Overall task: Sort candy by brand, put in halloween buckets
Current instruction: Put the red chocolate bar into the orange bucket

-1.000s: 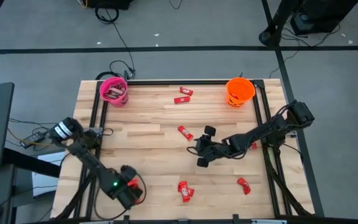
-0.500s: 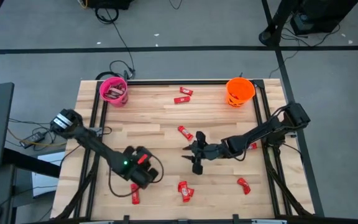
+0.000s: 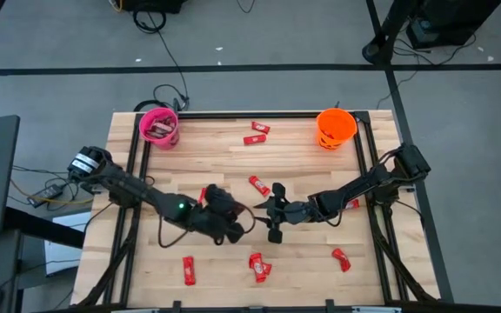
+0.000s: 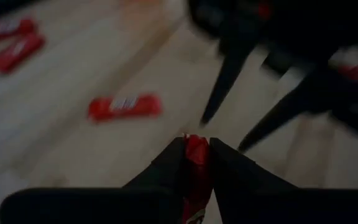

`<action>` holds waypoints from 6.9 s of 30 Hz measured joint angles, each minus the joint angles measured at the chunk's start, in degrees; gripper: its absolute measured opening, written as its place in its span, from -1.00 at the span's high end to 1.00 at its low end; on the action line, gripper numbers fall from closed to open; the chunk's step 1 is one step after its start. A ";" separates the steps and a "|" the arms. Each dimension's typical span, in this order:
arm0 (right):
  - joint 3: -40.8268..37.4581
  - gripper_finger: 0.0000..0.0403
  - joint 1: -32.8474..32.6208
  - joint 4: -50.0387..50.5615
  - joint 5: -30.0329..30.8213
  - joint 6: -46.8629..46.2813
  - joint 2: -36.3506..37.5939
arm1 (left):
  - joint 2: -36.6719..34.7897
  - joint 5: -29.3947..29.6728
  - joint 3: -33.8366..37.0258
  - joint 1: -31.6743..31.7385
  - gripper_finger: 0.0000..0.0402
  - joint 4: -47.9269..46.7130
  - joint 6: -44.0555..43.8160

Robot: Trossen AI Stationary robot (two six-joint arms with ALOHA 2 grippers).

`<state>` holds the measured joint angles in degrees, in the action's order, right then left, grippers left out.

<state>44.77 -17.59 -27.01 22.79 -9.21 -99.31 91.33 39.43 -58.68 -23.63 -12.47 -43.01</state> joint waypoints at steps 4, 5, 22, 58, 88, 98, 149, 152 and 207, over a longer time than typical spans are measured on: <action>0.02 0.16 -0.25 -1.49 0.02 0.51 0.00 | 0.00 -0.12 -0.04 1.41 0.63 9.26 9.30; 0.02 0.16 -0.25 -2.02 0.02 0.90 0.00 | 0.00 -0.10 -0.04 1.69 0.63 11.47 11.54; 0.02 0.19 1.55 -17.03 8.34 8.13 0.22 | 0.00 -0.19 -0.08 4.54 0.63 30.74 24.61; 0.02 0.97 6.11 38.72 -1.82 -12.40 13.50 | 0.09 -2.02 -0.13 16.63 -0.24 6.46 12.30; -3.01 0.97 9.87 82.74 13.30 -38.84 36.84 | 8.81 -13.15 -0.08 18.44 -0.24 6.73 15.57; -10.47 0.96 5.71 76.13 14.12 -46.15 36.66 | 8.79 -13.41 -0.06 18.76 -0.24 8.87 20.80; -1.44 0.60 51.35 70.76 1.39 -7.07 40.06 | 10.40 -38.61 -0.06 34.51 -0.13 24.90 30.28; -1.44 0.50 53.89 71.50 -0.13 -6.64 40.06 | 10.40 -41.17 -0.06 37.54 -0.13 23.29 31.28; -1.46 0.35 19.79 63.06 5.38 -10.54 40.92 | 31.02 -43.90 -26.81 56.62 -0.59 -9.61 60.72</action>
<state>43.31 2.20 36.05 28.17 -19.75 -58.39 122.35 -4.47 -85.49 32.99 -22.08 17.72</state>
